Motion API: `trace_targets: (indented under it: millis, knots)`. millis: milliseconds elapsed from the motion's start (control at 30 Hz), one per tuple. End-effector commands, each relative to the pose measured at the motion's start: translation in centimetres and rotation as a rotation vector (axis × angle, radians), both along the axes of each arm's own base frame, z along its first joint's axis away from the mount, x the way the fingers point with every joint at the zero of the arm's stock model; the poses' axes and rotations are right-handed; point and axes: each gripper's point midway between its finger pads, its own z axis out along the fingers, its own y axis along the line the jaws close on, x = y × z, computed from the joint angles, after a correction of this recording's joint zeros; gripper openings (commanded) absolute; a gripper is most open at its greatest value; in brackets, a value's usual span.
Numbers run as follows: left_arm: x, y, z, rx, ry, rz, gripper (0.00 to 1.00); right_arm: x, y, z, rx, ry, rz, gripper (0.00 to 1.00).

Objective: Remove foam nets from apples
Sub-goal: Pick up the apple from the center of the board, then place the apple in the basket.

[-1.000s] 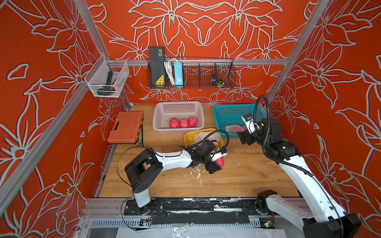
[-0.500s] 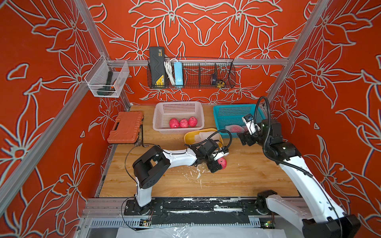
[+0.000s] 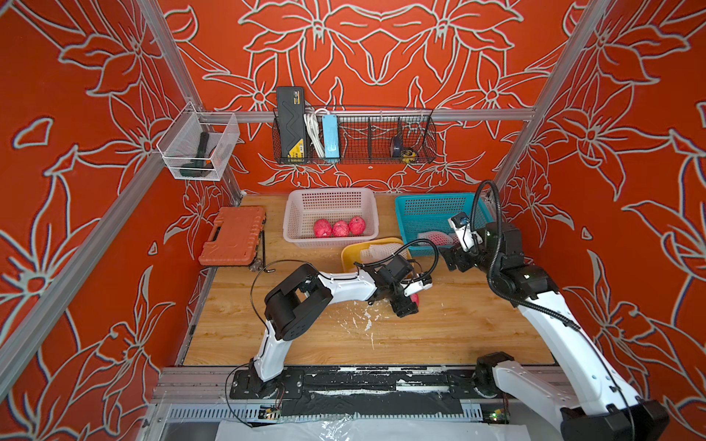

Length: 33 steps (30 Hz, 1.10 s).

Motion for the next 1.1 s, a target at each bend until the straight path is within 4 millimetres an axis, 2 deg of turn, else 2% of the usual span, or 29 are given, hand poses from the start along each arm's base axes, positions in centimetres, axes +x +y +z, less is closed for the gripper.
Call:
trace_targets:
  millis: [0,167,267,367,433,533,667,733,800,900,1000,1067]
  knots:
    - [-0.8,0.0,0.1,0.006,0.024,-0.037,0.66,-0.4,-0.2,0.1,-0.005,-0.014,0.009,0.95]
    - [-0.9,0.0,1.6,-0.014,0.021,-0.036,0.55,-0.5,-0.3,0.6,-0.003,-0.026,0.004,0.95]
    - [-1.1,0.2,3.7,-0.035,0.013,-0.029,0.52,-0.6,-0.4,0.8,-0.008,-0.033,-0.001,0.95]
    - [-1.1,0.7,6.7,-0.062,-0.014,-0.017,0.52,-0.6,-0.5,0.8,-0.011,-0.035,-0.003,0.95]
    - [-0.2,1.4,9.3,-0.094,-0.041,0.013,0.52,-0.6,-0.5,0.8,-0.011,-0.034,-0.003,0.95]
    - [3.1,4.0,13.5,-0.159,-0.06,0.128,0.52,-0.6,-0.5,0.7,-0.007,-0.031,-0.008,0.95]
    - [10.8,10.7,18.6,-0.205,-0.162,0.4,0.53,-0.4,-0.3,0.5,0.003,-0.026,-0.003,0.94]
    - [15.1,15.2,20.3,-0.215,-0.195,0.557,0.53,-0.2,-0.2,0.3,0.011,-0.019,0.001,0.94]
    - [19.2,20.4,21.1,-0.208,-0.212,0.734,0.53,0.0,0.1,0.2,0.022,-0.013,0.005,0.94]
    - [23.6,27.2,20.8,-0.191,-0.218,0.948,0.53,0.3,0.3,-0.1,0.028,-0.003,0.012,0.94]
    - [26.1,31.7,19.1,-0.144,-0.223,1.064,0.53,0.6,0.5,-0.5,0.023,0.01,0.018,0.93]
    - [27.1,33.6,17.3,-0.09,-0.208,1.104,0.53,0.8,0.6,-0.7,0.017,0.015,0.021,0.93]
